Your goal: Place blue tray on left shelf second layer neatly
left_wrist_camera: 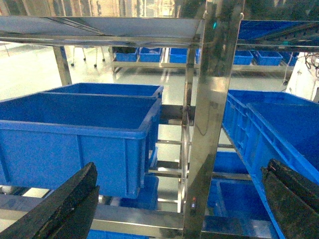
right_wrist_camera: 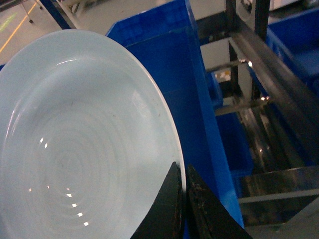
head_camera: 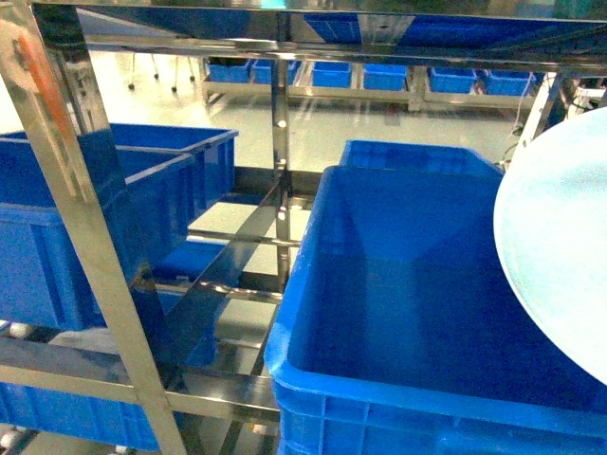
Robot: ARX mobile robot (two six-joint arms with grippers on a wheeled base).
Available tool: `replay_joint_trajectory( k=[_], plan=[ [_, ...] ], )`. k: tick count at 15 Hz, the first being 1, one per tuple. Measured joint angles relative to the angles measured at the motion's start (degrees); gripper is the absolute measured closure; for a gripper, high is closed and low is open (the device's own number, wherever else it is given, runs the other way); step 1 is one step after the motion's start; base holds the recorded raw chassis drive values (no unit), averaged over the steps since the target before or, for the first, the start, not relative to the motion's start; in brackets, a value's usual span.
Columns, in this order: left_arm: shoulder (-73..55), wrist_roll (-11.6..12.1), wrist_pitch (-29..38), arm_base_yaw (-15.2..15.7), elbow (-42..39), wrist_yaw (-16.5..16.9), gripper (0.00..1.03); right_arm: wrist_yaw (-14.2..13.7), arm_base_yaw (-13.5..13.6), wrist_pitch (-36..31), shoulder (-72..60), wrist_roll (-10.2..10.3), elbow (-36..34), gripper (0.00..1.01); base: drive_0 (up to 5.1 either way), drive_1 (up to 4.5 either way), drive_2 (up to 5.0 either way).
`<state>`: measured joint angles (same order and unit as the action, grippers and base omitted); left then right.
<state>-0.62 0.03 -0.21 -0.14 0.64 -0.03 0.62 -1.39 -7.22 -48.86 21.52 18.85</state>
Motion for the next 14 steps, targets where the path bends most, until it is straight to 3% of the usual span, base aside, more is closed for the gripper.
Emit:
replay_joint_trajectory(
  k=[1, 2, 4, 7, 8, 9, 10, 12, 14],
  plan=[
    [0.0, 0.0, 0.0, 0.0, 0.0, 0.0, 0.05, 0.3, 0.4, -3.4, -4.7, 3.9, -0.4, 0.99, 0.0, 0.00, 0.0],
    [0.0, 0.0, 0.0, 0.0, 0.0, 0.0, 0.05, -0.2, 0.9, -6.1, -8.6, 6.3, -0.4, 0.99, 0.0, 0.00, 0.0],
    [0.0, 0.0, 0.0, 0.0, 0.0, 0.0, 0.05, -3.0, 1.4, -12.5, -16.1, 8.1, -0.4, 0.99, 0.0, 0.00, 0.0],
    [0.0, 0.0, 0.0, 0.0, 0.0, 0.0, 0.05, -8.8, 3.4, -20.4, -26.4, 8.5, 1.3, 0.99, 0.0, 0.00, 0.0],
    [0.0, 0.0, 0.0, 0.0, 0.0, 0.0, 0.05, -11.7, 5.1, -23.6, -32.2, 8.5, 5.1, 0.99, 0.0, 0.00, 0.0],
    [0.0, 0.0, 0.0, 0.0, 0.0, 0.0, 0.05, -11.5, 9.8, -25.4, -37.8, 8.6, 8.9, 0.95, 0.0, 0.00, 0.0],
    [0.0, 0.0, 0.0, 0.0, 0.0, 0.0, 0.05, -11.0, 11.2, -25.1, -37.7, 8.2, 8.7, 0.88, 0.0, 0.00, 0.0],
    [0.0, 0.0, 0.0, 0.0, 0.0, 0.0, 0.05, -9.3, 12.3, -23.0, -33.3, 7.3, 5.9, 0.72, 0.0, 0.00, 0.0],
    [0.0, 0.0, 0.0, 0.0, 0.0, 0.0, 0.05, -8.3, 10.8, -17.5, -24.3, 6.9, 1.1, 0.55, 0.0, 0.00, 0.0]
  ],
)
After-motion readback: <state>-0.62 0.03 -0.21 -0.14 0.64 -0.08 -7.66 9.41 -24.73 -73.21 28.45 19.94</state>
